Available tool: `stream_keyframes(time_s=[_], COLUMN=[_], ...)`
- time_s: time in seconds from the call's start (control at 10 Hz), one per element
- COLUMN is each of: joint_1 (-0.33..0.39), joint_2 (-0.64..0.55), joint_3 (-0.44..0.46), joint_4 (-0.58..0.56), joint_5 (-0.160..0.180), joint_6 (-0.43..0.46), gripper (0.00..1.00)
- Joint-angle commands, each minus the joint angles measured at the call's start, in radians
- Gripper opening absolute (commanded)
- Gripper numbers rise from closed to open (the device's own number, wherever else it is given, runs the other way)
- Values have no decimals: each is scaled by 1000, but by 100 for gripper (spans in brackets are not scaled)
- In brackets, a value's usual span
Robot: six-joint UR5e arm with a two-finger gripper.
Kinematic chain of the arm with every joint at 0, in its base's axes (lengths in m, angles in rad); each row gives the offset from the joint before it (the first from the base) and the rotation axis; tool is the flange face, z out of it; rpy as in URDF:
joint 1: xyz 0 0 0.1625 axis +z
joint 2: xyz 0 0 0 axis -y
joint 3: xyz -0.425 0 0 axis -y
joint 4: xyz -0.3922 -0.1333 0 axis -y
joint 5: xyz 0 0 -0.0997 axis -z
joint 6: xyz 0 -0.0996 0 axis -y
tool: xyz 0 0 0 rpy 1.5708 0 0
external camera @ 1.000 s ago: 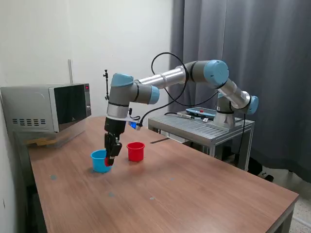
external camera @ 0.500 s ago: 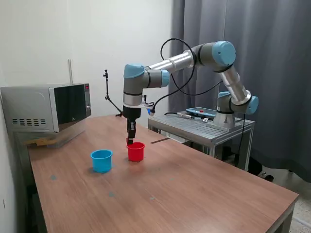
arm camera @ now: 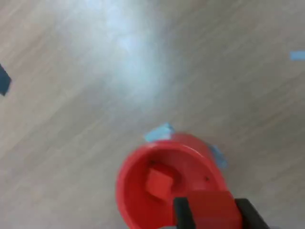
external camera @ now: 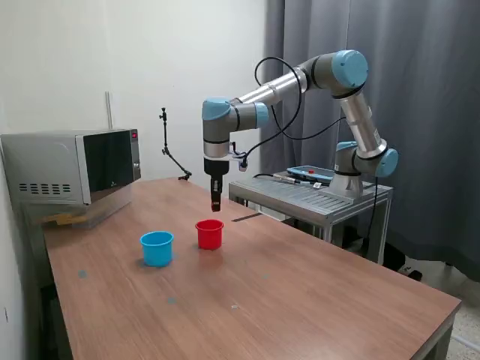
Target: Place red objects in the red bin, and blue objects in the blue bin.
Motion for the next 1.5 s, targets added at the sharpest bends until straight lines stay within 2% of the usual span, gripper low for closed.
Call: stream_keyframes(time_s=[0.0,0.2,0.3,0.4,0.5,0.9,1.4], joint_1=[-33,-51,-59,-71,-75,-79,-81], joint_2=[-24,-24,-24,-24,-22,-17,-17], joint_3=[123,165,183,196,197,190,191], joint_4=[-126,-208,-243,-260,-273,-302,-302], joint_5=[20,29,40,66,72,86,88], joint_6=[15,18,18,18,18,16,15], gripper=[0,0,0,0,0,0,0])
